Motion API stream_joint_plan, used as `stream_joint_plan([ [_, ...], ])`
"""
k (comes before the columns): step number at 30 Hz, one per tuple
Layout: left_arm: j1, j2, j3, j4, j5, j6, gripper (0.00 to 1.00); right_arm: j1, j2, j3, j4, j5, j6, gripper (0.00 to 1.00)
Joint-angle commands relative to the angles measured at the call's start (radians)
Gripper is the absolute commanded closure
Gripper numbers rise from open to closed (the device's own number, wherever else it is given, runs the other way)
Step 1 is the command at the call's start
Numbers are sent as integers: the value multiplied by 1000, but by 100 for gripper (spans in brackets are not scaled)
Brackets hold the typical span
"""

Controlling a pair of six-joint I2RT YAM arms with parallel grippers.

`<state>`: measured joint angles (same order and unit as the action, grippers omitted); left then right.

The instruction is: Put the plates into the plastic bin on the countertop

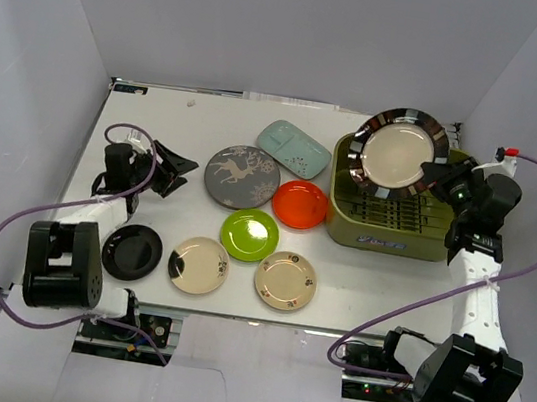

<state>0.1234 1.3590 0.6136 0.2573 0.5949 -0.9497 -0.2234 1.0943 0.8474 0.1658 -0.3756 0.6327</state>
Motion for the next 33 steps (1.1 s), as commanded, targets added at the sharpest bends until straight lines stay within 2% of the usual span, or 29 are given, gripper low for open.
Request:
stream_joint_plan([
  [1,-28,102,72,-20,-113,26,24,16,-13,-19,-44,101,-88,92],
  [6,-148,230,185,-122,-249,121,25,15,36,-24,-117,182,-189,92],
  [12,-189,362,273,-184,-279,173,26,18,188,-5,-134,173,-199,92],
  [14,-212,406,317,-202,-283,207,26,21,225,10,-134,165,-197,87],
  [15,-221,419,333,-211,-290,219,26,22,252,15,-144,159,-197,80],
  [16,-237,431,357,-234,-315,227,27,24,263,25,-150,158,-203,50],
  [18,-243,465,376,-250,-331,244,28,24,269,33,-164,181,-202,24],
  [19,-243,472,380,-251,-334,246,29,24,263,35,-164,191,-199,4],
  [20,-243,479,383,-251,-340,247,30,25,256,32,-164,204,-188,4],
  [21,-243,491,380,-250,-345,246,30,25,231,32,-164,216,-186,10],
  [24,-243,505,347,-173,-311,214,39,27,161,25,-164,210,-174,10],
  [27,-243,516,306,-110,-297,186,61,35,93,-29,-134,121,-122,10],
  [28,-243,503,290,-80,-302,166,70,41,75,-48,-129,110,-114,10],
  [29,-243,494,275,-67,-305,154,87,54,59,-71,-114,107,-113,10],
  [30,-243,485,255,-61,-317,144,94,58,29,-96,-106,110,-105,10],
  [31,-242,459,252,-85,-334,141,100,59,16,-140,-103,115,-97,10],
  [33,-243,392,229,-128,-412,154,100,68,-26,-192,-98,156,-87,10],
])
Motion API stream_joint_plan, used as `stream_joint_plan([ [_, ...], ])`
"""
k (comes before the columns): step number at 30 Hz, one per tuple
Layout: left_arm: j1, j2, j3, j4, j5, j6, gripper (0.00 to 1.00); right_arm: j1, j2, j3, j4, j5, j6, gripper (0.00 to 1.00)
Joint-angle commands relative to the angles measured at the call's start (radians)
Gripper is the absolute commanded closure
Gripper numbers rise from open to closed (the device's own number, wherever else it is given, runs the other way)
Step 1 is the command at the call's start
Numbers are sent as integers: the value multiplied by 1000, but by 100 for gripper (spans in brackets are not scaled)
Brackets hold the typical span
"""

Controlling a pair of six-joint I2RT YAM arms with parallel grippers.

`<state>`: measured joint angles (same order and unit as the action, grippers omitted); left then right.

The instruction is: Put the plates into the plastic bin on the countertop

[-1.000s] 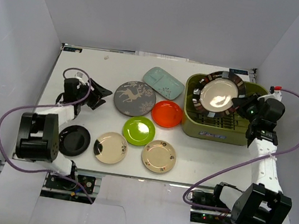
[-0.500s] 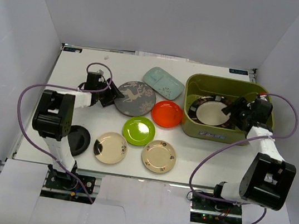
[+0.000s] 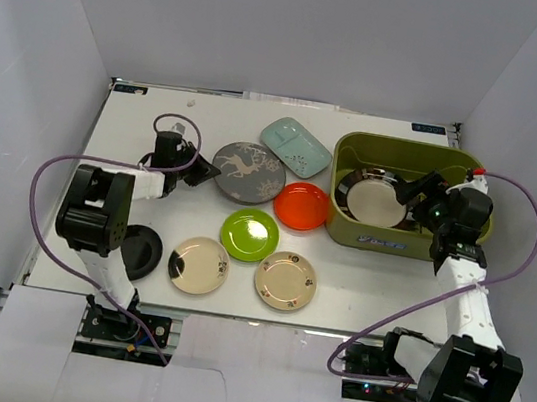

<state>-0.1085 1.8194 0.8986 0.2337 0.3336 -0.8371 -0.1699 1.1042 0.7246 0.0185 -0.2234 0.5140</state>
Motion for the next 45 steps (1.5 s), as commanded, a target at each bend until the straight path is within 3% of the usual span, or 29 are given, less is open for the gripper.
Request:
stream_joint_plan([
  [1,-10,-101,-75,-105,-171,41,100,24,-58,-83,51,28,35,10],
  [4,-10,-199,-134,-108,-238,38,100,59,-156,-122,87,84,49,10],
  [11,-7,-484,-204,-99,-246,1,100,165,-193,-44,61,-28,6,7],
  [16,-3,-647,-211,-96,-191,-2,100,459,-190,10,70,-19,-55,6],
  [22,-3,-790,-165,-117,13,-8,100,679,-49,136,84,-126,-106,8],
  [28,-3,-841,-171,-48,278,-66,100,727,94,211,81,-114,-74,10],
  [32,-5,-844,-142,-39,352,-77,100,727,103,205,109,-21,-52,10],
  [35,-11,-856,-150,-4,381,-102,100,725,109,188,147,-65,-31,9],
  [37,-11,-835,-124,-2,436,-106,100,725,124,194,167,-105,-3,4],
  [39,-16,-810,-122,36,481,-125,100,727,132,184,227,-128,29,19],
  [40,-23,-812,-133,56,482,-135,100,725,138,171,244,-151,64,40],
  [42,-26,-798,-129,79,486,-151,100,722,143,168,267,-169,87,51],
  [43,-26,-784,-106,81,508,-149,100,721,149,168,279,-177,98,72],
  [44,-28,-772,-96,79,522,-149,98,712,148,173,278,-174,106,86],
  [45,-28,-747,-89,81,530,-151,86,707,143,171,284,-179,115,92],
])
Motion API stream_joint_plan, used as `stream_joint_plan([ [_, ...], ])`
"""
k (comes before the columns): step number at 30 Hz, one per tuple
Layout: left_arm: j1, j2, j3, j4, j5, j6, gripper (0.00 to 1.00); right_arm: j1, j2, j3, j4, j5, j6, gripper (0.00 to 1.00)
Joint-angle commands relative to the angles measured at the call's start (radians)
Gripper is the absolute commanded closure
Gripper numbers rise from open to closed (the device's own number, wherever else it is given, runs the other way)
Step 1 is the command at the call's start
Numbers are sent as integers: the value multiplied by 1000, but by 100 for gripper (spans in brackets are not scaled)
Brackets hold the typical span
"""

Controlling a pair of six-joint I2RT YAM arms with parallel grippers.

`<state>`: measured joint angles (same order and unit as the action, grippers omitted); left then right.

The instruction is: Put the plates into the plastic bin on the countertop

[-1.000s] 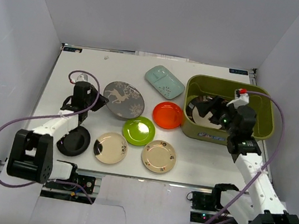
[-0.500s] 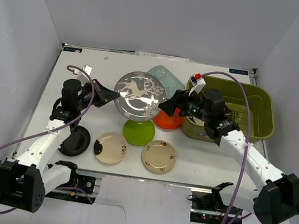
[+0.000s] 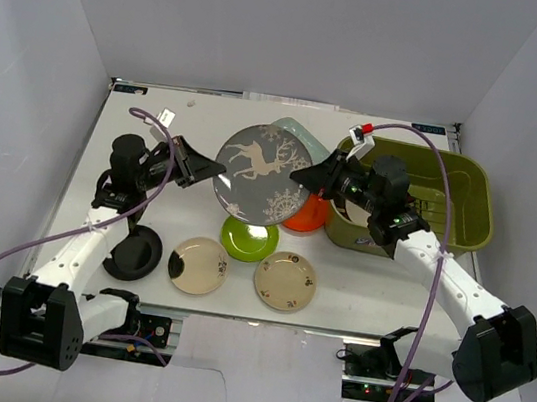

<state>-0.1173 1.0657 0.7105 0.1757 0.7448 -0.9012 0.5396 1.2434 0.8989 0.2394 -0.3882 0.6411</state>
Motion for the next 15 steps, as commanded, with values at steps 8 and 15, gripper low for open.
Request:
stream_joint_plan([
  [8,-25,103,182,-13,-114,45,33,-284,-140,-21,84,-63,83,92],
  [15,-51,373,210,77,-180,-16,34,-659,-196,-74,57,-176,124,92],
])
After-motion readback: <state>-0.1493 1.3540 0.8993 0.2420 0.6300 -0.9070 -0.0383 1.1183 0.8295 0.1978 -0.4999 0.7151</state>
